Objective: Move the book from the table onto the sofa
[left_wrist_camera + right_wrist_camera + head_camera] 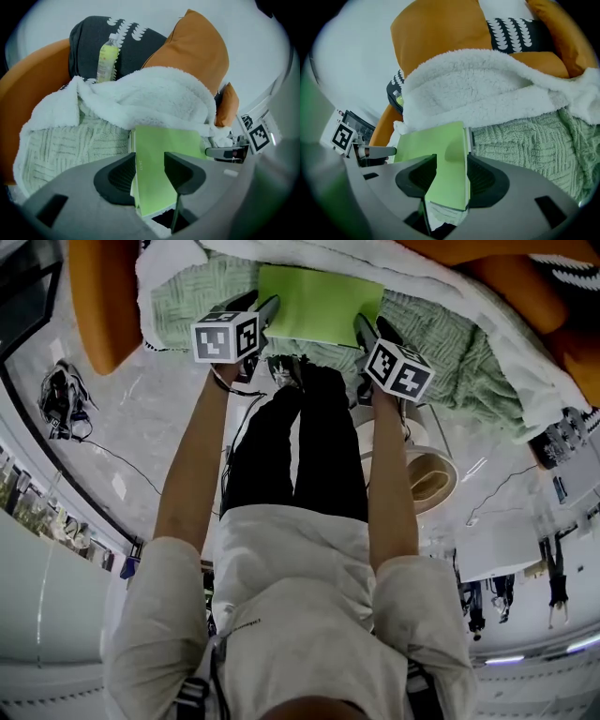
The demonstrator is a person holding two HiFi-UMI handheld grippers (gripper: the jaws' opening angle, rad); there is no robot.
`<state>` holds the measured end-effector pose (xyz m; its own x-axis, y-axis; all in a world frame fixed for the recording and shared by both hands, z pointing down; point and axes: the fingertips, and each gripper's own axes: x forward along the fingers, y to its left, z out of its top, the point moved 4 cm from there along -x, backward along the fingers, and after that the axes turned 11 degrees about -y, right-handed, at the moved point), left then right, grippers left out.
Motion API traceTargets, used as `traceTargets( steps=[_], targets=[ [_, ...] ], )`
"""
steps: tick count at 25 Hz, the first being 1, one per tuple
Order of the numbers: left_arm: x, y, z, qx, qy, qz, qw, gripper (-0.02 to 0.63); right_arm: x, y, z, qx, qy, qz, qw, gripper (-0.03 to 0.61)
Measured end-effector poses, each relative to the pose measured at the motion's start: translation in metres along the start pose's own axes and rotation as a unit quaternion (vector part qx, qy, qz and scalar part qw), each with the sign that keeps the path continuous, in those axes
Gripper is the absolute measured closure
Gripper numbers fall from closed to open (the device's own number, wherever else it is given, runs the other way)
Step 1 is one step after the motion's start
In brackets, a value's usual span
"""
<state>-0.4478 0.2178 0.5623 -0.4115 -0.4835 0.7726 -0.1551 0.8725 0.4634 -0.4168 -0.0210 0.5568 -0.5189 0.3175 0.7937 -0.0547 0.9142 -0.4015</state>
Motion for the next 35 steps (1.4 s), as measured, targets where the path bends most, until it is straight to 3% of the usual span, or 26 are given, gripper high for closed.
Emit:
traceTargets(
  steps=[10,18,25,30,35],
  targets=[
    [-0.034,-0.029,-0.01,0.045,0.01,-0.008,0.9989,0.414,-0.049,0.027,0.002,-0.065,0.0,0.011,0.998,0.396],
    [-0.08,-0.062,0.004,0.049,-0.051,-0.035,0.9969,0.416,-0.078,0.064,0.011,-0.092,-0.032,0.026,0.995,0.396],
    [-0.128,-0.088,0.004,0.085,-0.099,-0.039,0.9907,0.426,-0.119,0.089,0.009,-0.094,-0.074,0.035,0.992,0.396],
    [-0.164,-0.107,-0.001,0.08,-0.119,-0.035,0.989,0.428,-0.153,0.103,0.005,-0.096,-0.104,0.041,0.989,0.396],
    [-0.198,-0.121,-0.006,0.053,-0.154,-0.045,0.9856,0.428,-0.186,0.121,-0.003,-0.061,-0.135,0.036,0.988,0.396]
  ],
)
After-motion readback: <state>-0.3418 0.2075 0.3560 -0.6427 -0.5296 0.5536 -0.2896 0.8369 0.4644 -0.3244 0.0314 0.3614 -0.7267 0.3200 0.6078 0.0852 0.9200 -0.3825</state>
